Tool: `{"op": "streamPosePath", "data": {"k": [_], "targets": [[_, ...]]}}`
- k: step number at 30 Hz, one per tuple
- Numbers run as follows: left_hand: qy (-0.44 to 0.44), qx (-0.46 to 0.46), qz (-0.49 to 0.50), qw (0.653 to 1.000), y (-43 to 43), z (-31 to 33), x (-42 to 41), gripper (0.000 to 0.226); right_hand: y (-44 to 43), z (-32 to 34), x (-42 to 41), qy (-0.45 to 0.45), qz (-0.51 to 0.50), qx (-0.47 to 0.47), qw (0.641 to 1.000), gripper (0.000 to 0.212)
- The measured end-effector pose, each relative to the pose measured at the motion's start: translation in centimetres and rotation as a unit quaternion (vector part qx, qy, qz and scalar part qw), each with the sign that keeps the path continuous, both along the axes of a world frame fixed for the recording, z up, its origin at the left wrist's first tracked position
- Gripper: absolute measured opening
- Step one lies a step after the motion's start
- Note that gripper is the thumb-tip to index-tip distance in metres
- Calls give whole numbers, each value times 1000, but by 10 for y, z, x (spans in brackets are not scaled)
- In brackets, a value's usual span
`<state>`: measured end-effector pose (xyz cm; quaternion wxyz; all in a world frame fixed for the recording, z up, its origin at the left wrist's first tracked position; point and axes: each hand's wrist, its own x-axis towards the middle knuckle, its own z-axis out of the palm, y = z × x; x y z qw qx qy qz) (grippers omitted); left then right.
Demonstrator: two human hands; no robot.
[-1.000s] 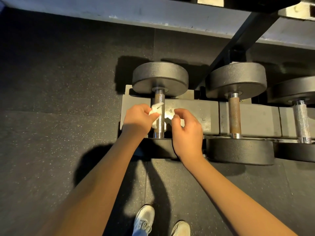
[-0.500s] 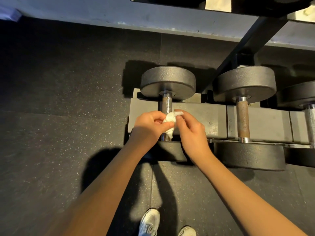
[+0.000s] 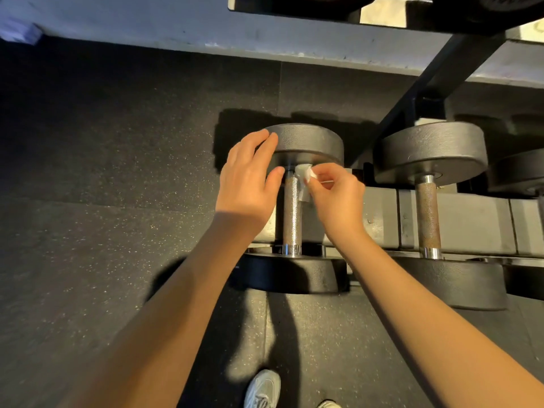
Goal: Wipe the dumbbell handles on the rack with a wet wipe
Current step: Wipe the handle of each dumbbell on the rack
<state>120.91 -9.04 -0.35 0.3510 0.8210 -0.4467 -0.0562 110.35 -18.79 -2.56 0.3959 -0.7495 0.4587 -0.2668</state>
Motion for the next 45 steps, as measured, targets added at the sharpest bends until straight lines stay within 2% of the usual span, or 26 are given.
{"op": "streamPosePath", "data": {"k": [6, 11, 15, 18, 20, 23, 25, 27, 30, 32, 34, 37, 41, 42, 45], "targets": [[13, -6, -16, 1000, 0, -12, 2, 48, 2, -6, 2, 62, 52, -55, 995, 14], [16, -16, -6, 1000, -1, -15, 0, 48, 5, 9, -24, 165, 176, 19, 970, 11], [11, -17, -11, 1000, 1, -15, 1, 48, 4, 4, -16, 95, 127, 10, 987, 12], [16, -20, -18, 1000, 1, -15, 1, 47, 13, -1, -16, 101, 110, -23, 989, 15], [21, -19, -18, 999, 1, -15, 1, 47, 15, 2, -26, 145, 148, 17, 978, 12], [32, -10, -12, 999, 1, -13, 1, 48, 15, 11, -37, 226, 230, 109, 940, 8], [37, 0, -11, 999, 1, -11, 1, 48, 13, 13, -37, 260, 253, 116, 925, 9], [38, 7, -15, 999, 1, -10, 2, 48, 7, 15, -31, 231, 223, 116, 940, 7], [36, 12, -25, 999, 2, -8, 5, 47, -3, 12, -14, 93, 85, 78, 989, 4], [39, 17, -26, 999, 2, -7, 5, 48, -1, 5, -3, 40, 37, 52, 997, 6], [42, 18, -26, 999, 2, -7, 5, 48, 6, -2, 2, 47, 34, 34, 998, 9], [42, 26, -30, 998, 3, -5, 6, 49, 14, -1, -8, 109, 77, 0, 991, 15], [35, 34, -38, 998, 4, 0, 7, 48, 15, 14, -25, 199, 167, 49, 964, 17], [35, 36, -40, 998, 4, 1, 7, 48, 14, 17, -23, 194, 162, 44, 966, 15], [35, 45, -41, 998, 4, 2, 8, 48, 8, 17, -2, 96, 76, -24, 992, 9]]}}
